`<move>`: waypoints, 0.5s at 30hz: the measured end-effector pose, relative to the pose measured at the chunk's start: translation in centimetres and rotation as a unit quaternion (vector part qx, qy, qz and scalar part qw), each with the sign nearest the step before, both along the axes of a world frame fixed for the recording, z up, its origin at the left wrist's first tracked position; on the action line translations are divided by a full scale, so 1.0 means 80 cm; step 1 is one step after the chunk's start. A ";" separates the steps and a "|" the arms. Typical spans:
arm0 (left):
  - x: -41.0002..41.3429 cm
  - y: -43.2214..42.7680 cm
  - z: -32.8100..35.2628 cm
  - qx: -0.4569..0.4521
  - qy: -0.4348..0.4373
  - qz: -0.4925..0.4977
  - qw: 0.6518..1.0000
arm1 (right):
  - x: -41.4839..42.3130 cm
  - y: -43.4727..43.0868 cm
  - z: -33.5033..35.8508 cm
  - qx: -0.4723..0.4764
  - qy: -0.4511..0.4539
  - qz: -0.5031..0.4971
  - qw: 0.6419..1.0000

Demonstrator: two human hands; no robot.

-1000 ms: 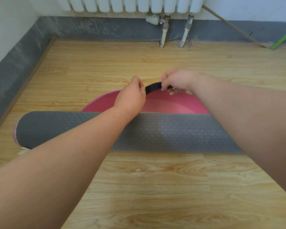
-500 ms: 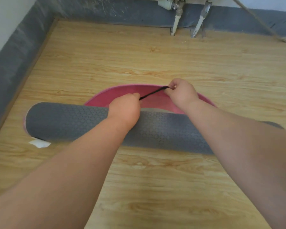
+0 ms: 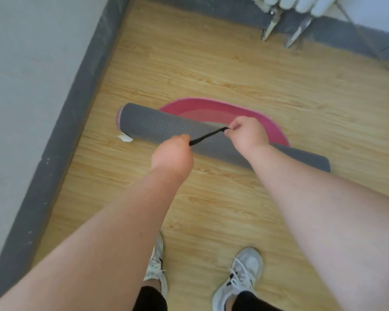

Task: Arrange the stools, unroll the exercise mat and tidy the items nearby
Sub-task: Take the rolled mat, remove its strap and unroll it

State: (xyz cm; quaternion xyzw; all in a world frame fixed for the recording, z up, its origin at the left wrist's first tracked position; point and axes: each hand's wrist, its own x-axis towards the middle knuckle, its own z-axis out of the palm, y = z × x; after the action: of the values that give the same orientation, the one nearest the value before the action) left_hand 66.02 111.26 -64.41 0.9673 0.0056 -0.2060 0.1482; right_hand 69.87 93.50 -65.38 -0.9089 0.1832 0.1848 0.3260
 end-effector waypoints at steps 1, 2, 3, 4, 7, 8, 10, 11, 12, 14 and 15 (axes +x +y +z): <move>-0.011 0.006 0.033 0.000 0.006 0.016 1.000 | -0.009 0.007 0.032 0.000 0.008 0.002 1.000; -0.021 0.008 0.051 0.000 0.014 0.025 1.000 | -0.020 0.012 0.048 0.004 0.016 0.000 1.000; -0.030 0.012 0.083 0.001 0.022 0.037 0.999 | -0.029 0.017 0.078 0.008 0.022 0.001 1.000; -0.040 0.015 0.110 0.006 0.031 0.045 0.998 | -0.040 0.021 0.102 0.012 0.031 -0.002 0.999; -0.068 0.022 0.197 0.025 0.048 0.059 0.997 | -0.074 0.028 0.188 0.019 0.043 0.007 0.999; -0.075 0.021 0.219 0.031 0.054 0.064 0.996 | -0.084 0.027 0.209 0.020 0.042 0.005 0.999; -0.101 0.018 0.273 0.029 0.061 0.095 0.993 | -0.109 0.023 0.266 0.021 0.049 0.029 0.998; -0.117 0.014 0.300 0.021 0.057 0.117 0.991 | -0.120 0.019 0.294 0.017 0.045 0.048 0.998; -0.126 0.010 0.315 0.017 0.056 0.134 0.989 | -0.126 0.017 0.311 0.017 0.045 0.057 0.997; -0.157 -0.001 0.362 -0.003 0.046 0.187 0.981 | -0.145 0.007 0.364 0.016 0.037 0.095 0.995; -0.170 -0.004 0.377 -0.017 0.043 0.213 0.976 | -0.152 0.003 0.383 0.014 0.030 0.109 0.994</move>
State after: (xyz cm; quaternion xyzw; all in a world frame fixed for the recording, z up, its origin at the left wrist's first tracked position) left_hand 52.44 110.92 -34.24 0.9315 0.2144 -0.2112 0.2044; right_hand 57.69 93.76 -34.71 -0.9127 0.0903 0.2490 0.3112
